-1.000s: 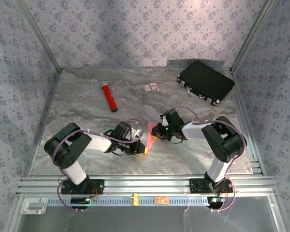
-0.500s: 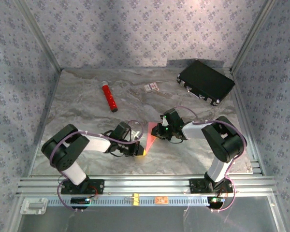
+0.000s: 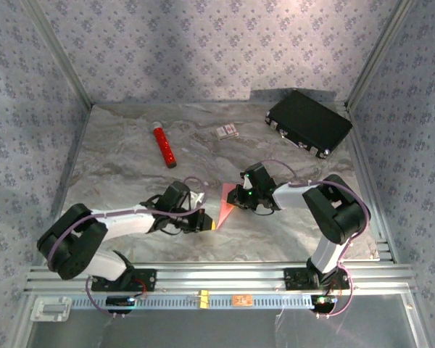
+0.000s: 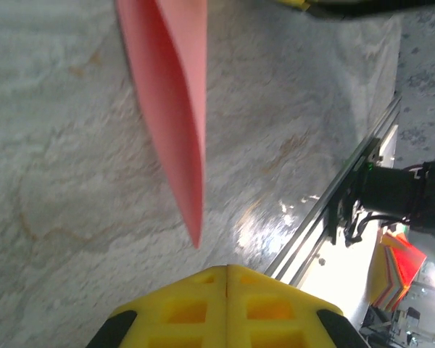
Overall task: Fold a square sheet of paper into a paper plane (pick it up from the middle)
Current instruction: Fold the wing for the fifth time at the center of the table.
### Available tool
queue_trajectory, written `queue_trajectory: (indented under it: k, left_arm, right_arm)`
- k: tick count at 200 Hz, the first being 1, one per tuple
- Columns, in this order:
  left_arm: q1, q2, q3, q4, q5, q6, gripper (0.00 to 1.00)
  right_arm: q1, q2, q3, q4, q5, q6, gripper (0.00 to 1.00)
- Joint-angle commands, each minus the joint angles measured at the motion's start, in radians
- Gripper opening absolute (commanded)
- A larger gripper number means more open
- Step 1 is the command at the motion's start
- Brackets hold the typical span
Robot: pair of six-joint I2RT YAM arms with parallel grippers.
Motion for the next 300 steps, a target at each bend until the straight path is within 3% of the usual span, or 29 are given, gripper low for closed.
queue_trajectory:
  k: [1, 82, 188, 300]
  left_arm:
    - [0.005, 0.047, 0.095, 0.061, -0.006, -0.034, 0.05]
    - [-0.003, 0.29, 0.212, 0.175, 0.013, -0.117, 0.02]
    - [-0.029, 0.355, 0.256, 0.098, -0.009, -0.054, 0.02]
    - [-0.063, 0.363, 0.131, 0.091, -0.036, -0.041, 0.01]
  right_arm:
    - [0.008, 0.051, -0.029, -0.134, 0.107, -0.006, 0.13]
    - [0.011, 0.057, -0.024, -0.132, 0.099, -0.005, 0.14]
    - [0.01, 0.063, -0.033, -0.116, 0.098, 0.003, 0.14]
    - [0.01, 0.065, -0.036, -0.125, 0.104, 0.0, 0.14]
